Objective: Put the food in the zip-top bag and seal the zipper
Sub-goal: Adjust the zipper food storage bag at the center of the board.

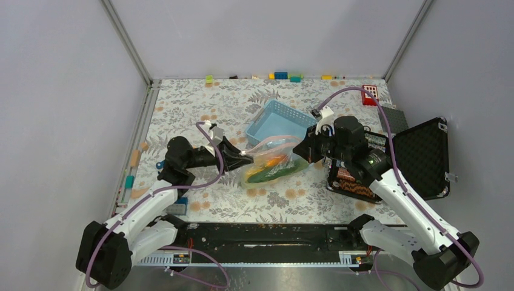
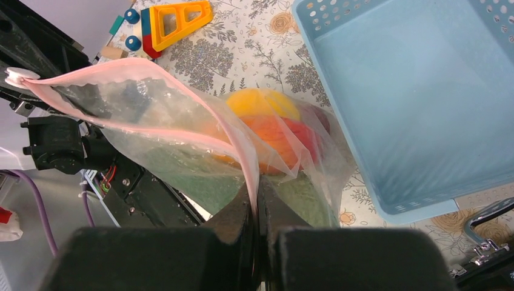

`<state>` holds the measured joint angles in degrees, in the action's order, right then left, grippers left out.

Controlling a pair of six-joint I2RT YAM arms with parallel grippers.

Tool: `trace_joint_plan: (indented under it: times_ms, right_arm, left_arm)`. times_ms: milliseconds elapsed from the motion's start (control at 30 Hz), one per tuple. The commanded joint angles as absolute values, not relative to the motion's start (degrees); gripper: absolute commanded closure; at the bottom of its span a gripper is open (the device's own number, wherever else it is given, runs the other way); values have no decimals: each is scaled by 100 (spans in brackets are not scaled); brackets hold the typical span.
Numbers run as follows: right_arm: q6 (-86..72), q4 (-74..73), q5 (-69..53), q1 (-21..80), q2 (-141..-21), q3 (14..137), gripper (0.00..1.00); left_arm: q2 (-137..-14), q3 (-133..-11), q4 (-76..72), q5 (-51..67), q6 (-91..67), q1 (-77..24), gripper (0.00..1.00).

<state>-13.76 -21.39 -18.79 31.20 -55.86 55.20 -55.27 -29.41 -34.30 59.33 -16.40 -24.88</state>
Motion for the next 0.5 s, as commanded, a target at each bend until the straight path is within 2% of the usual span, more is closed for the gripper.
trace_joint_plan:
  times_ms: [0,67,167,233,300,333,400,467]
  right_arm:
    - [-1452,-1888,-2002,3012,-5475,5473,100]
    - [-1414,-1898,-1938,2977,-5459,5469,98]
    - [-1105,-1971,-1915,2920,-5453,5579,86]
    - [-594,-1979,-2259,2918,-5432,5702,68]
    - [-114,-1876,-2873,2918,-5349,5800,38]
    - [235,-1834,-3082,2916,-5281,5856,28]
    - [775,-1680,-3333,2920,-5136,5918,20]
    - [1098,-1362,-3581,2927,-5004,5939,15]
  left_arm:
    - [-5499,-3197,-3628,6134,-1540,-2462,100]
    - [-5441,-3194,-3547,6113,-1538,-2461,100]
    - [-5303,-3195,-3364,6075,-1598,-2470,100]
    - [-5229,-3241,-3267,5965,-1696,-2469,100]
    - [-5155,-3339,-3095,5896,-1761,-2465,100]
    - [-5118,-3399,-2900,5862,-1770,-2469,100]
    - [-4992,-3494,-2629,5794,-1835,-2476,100]
    - [-4860,-3542,-2441,5679,-1892,-2483,100]
